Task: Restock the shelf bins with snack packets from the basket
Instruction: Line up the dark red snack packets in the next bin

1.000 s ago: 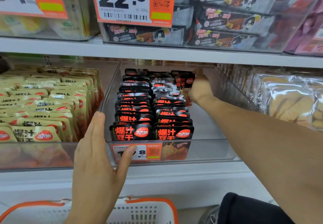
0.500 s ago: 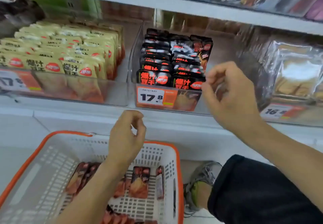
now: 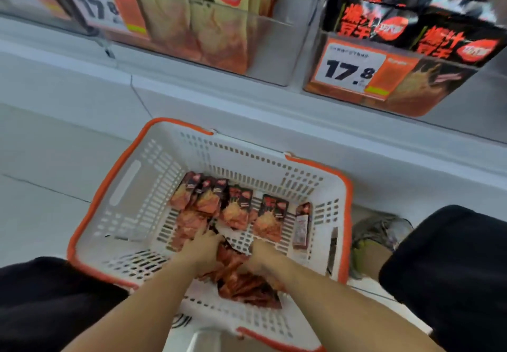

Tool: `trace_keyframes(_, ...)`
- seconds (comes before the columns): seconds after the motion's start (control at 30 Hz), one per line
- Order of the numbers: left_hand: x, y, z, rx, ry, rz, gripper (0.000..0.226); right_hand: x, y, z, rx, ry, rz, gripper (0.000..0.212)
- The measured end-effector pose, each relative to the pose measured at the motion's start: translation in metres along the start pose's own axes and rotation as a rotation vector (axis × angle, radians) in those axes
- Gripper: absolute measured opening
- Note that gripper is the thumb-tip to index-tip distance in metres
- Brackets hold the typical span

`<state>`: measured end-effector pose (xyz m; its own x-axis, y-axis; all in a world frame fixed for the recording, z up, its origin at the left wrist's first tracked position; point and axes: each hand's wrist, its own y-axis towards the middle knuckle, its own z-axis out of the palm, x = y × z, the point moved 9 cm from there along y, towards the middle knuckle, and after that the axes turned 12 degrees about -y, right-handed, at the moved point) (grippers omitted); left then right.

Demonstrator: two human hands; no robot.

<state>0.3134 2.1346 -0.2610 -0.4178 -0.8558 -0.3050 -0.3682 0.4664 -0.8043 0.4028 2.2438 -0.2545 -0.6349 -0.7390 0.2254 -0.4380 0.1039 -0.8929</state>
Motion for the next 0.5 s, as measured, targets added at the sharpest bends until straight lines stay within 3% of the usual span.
trace_keyframes(0.03,0.000,0.001,0.000,-0.008,-0.009,-0.008,0.070,-0.004,0.006,0.006,-0.020,0.013,0.063,0.023)
trace_keyframes(0.1,0.000,0.002,0.000,0.012,-0.032,-0.032,0.070,-0.013,0.016,0.009,-0.057,0.044,0.117,0.034)
trace_keyframes(0.23,-0.009,0.002,-0.006,0.050,-0.059,-0.093,0.065,-0.022,-0.007,-0.035,-0.173,-0.098,0.129,0.035)
trace_keyframes(0.33,-0.032,0.001,-0.022,-0.040,-0.125,-0.049,0.055,-0.034,-0.023,-0.071,-0.275,-0.059,0.069,0.025)
trace_keyframes(0.4,-0.055,-0.004,-0.034,-0.070,-0.236,0.012,0.046,-0.045,-0.045,-0.100,-0.417,-0.071,0.050,0.006)
trace_keyframes(0.5,-0.090,-0.019,-0.057,-0.066,-0.547,0.070,0.047,-0.057,-0.090,-0.141,-0.535,0.061,-0.004,0.010)
